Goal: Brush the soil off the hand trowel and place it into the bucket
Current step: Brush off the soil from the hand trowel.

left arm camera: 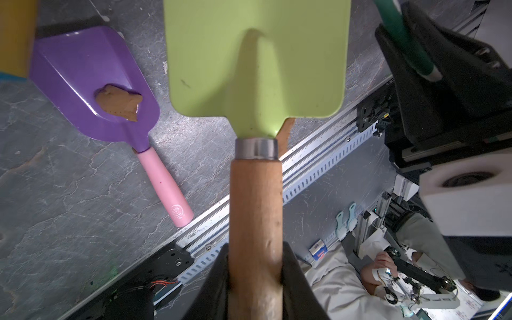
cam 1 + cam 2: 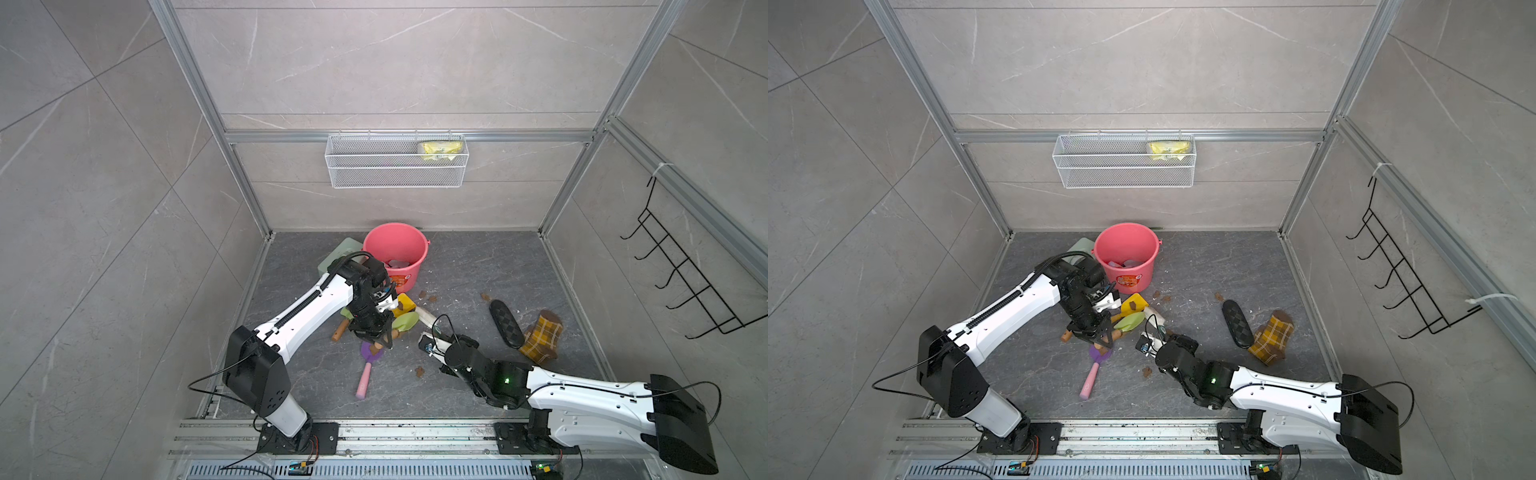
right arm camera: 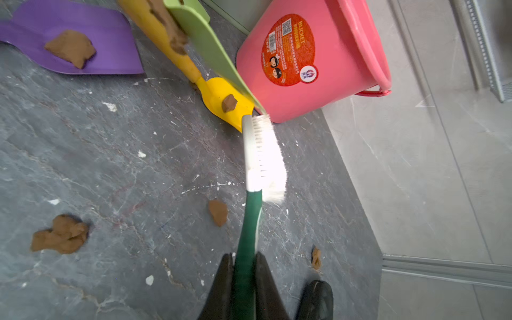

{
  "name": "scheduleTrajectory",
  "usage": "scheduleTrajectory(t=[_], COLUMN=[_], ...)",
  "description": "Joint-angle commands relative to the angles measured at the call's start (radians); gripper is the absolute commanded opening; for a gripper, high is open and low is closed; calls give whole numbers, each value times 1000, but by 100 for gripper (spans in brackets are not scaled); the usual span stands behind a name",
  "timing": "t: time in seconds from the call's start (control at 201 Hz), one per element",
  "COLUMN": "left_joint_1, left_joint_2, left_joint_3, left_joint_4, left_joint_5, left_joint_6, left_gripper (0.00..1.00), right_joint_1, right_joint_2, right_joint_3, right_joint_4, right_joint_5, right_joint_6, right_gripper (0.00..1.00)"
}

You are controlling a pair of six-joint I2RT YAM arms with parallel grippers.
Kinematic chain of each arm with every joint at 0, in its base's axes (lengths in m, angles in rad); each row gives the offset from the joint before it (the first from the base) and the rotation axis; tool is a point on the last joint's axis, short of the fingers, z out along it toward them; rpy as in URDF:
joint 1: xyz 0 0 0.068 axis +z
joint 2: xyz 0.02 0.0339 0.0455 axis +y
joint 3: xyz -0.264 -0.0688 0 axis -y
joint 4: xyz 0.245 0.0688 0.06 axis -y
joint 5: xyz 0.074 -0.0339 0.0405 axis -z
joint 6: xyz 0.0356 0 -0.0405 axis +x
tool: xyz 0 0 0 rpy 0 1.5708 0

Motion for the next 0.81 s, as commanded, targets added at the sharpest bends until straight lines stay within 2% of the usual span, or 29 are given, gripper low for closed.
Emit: scheduleTrajectory(t=[0.0,0.134,0.413,0.543,0.801], left_joint_1=[-2,-14,-85,-91,-72], left_joint_2=[0,15,67,69,35], left_joint_3=[53,51,61,66,92], left_joint_4=[-32,-38,-84,-82,-55], left_joint_5=[-65,-112,-244,-241,-143], left_joint_6=[4,13,33,40,52], left_gripper=[0,0,0,0,0], right_joint_1=[35,87,94,56,-65], right_joint_2=[-25,-17,15,27,44], right_joint_3=[42,76,154,156,162], right_joint_4=[-59,-102,-149,-143,-206], right_joint_5=[-91,-94,-47,-5,18], right_joint_6=[37,11,-38,-14,129], right_gripper=[0,0,0,0,0])
